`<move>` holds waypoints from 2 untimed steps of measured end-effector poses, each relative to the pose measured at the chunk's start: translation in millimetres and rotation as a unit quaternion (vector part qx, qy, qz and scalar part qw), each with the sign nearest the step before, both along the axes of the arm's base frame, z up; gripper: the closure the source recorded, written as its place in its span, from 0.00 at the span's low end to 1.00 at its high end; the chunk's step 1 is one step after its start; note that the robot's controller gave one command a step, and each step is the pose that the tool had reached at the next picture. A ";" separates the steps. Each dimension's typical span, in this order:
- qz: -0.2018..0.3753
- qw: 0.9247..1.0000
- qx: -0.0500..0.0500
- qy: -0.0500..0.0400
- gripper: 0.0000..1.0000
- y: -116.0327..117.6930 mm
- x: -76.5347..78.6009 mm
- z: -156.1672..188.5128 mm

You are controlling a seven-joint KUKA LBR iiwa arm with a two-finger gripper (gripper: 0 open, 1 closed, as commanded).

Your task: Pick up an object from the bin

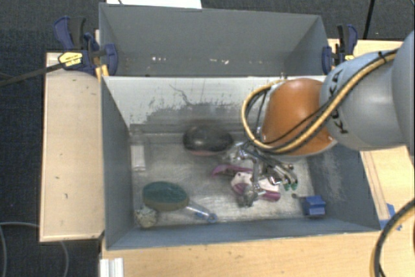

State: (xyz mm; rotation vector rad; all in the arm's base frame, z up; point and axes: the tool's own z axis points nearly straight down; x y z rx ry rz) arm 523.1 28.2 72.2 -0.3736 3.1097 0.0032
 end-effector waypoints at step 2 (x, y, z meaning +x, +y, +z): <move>0.100 0.995 -0.003 0.000 1.00 -36.4 -28.3 165.5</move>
Offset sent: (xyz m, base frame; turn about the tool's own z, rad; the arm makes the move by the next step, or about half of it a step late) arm 0.0000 0.0000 0.0000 0.0000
